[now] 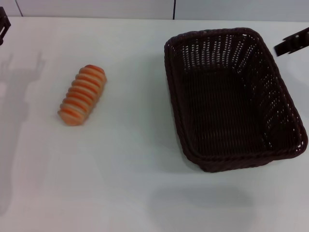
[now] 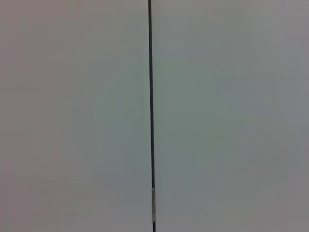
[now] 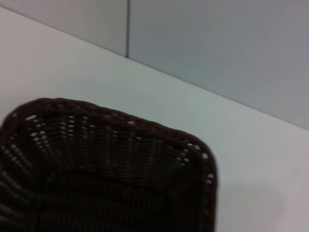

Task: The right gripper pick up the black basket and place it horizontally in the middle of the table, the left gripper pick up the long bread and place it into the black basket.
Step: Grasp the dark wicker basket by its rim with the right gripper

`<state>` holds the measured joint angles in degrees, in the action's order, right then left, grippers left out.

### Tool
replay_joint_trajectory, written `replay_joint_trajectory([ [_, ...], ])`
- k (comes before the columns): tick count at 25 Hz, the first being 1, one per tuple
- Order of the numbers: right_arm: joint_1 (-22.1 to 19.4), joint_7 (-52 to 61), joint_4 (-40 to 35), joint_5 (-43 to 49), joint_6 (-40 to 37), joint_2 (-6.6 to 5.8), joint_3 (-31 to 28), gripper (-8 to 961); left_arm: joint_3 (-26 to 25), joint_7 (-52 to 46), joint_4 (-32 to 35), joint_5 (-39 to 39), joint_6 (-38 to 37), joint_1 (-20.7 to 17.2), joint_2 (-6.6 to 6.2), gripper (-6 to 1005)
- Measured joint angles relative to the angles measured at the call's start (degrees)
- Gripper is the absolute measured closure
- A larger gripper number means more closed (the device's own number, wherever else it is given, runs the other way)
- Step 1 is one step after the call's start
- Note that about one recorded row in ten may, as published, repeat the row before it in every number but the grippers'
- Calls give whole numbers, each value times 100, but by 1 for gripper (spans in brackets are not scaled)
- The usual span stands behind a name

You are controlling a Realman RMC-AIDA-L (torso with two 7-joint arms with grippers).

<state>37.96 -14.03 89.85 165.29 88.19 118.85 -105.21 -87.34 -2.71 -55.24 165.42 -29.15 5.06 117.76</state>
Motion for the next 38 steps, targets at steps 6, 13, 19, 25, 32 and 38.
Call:
replay_joint_trajectory([
  [6,-120,130,-64,-316,-272,12,141,482,-39,32,-2,5,4,8,-11,209],
  [13,-271,238,48,-354,-345,16,194,483,-61,55,8,8,7,29,-25,210],
  [19,-526,275,417,-338,-288,15,205,483,-67,58,7,8,7,22,-25,210],
  [25,-654,385,496,-299,-339,15,328,461,-66,60,18,8,3,12,-21,211],
  [32,-712,425,511,-261,-417,15,378,334,-75,60,31,8,2,24,-17,212],
  [38,-804,457,488,-283,-662,23,435,295,-115,63,32,8,4,36,-9,212],
])
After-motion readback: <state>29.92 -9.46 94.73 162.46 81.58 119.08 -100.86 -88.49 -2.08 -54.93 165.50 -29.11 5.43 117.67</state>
